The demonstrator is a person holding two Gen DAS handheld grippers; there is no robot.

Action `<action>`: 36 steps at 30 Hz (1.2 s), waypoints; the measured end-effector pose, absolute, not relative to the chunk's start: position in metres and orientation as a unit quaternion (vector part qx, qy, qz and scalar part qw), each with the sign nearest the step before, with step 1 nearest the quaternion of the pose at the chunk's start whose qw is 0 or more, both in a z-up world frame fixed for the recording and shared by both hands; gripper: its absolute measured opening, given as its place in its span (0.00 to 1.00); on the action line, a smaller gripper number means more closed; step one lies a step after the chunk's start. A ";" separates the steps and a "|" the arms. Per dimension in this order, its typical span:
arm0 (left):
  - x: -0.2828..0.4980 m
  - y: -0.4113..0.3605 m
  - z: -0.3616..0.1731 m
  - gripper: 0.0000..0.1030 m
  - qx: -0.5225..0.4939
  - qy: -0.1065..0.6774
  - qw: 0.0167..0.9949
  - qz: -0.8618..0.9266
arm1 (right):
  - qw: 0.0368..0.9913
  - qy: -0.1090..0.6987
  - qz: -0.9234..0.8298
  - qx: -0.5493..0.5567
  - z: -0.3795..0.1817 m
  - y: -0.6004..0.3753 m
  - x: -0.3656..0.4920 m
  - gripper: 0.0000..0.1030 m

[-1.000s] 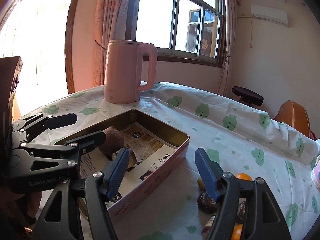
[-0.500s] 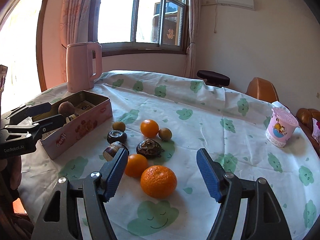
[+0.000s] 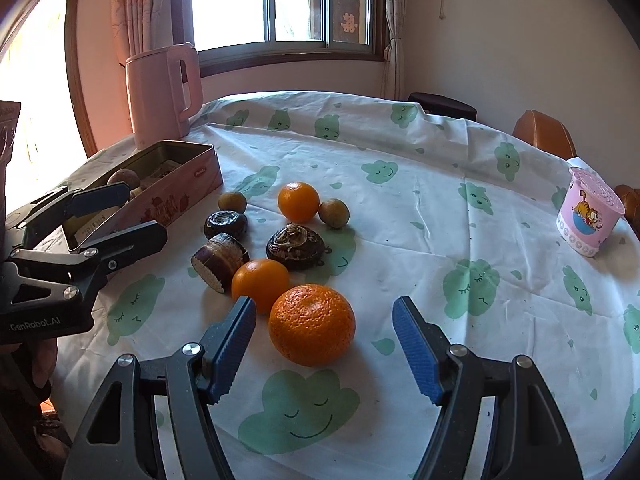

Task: Organize fruits
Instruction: 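Grasp the large orange with the right tool while the left tool moves toward a dark striped jar, then grasp the dark striped jar with the left tool while the right tool holds the orange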

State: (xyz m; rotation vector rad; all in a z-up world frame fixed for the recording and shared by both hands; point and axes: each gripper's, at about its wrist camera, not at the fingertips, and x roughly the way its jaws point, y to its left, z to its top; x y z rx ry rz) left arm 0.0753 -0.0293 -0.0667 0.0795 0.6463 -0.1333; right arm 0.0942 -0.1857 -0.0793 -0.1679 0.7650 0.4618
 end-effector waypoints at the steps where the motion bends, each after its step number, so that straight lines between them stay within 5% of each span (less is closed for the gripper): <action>1: 0.078 -0.032 -0.069 0.79 0.042 0.323 0.943 -0.068 | 0.893 0.378 0.234 -0.075 -0.081 -0.186 0.097 0.58; 4: 0.083 -0.038 -0.070 0.79 0.045 0.329 0.940 -0.074 | 0.887 0.385 0.245 -0.073 -0.083 -0.184 0.097 0.47; 11: 0.091 -0.041 -0.075 0.74 0.037 0.349 0.932 -0.093 | 0.911 0.350 0.206 -0.065 -0.071 -0.186 0.093 0.46; 15: 0.097 -0.042 -0.079 0.58 0.029 0.366 0.923 -0.114 | 0.922 0.334 0.191 -0.049 -0.061 -0.180 0.100 0.46; 30: 0.106 -0.062 -0.083 0.50 0.042 0.380 0.913 -0.139 | 0.932 0.319 0.166 -0.044 -0.062 -0.171 0.104 0.46; 33: 0.110 -0.056 -0.084 0.36 0.023 0.387 0.911 -0.140 | 0.931 0.322 0.166 -0.043 -0.062 -0.172 0.105 0.46; 36: 0.110 -0.051 -0.085 0.36 0.011 0.388 0.910 -0.146 | 0.931 0.322 0.166 -0.035 -0.062 -0.174 0.106 0.46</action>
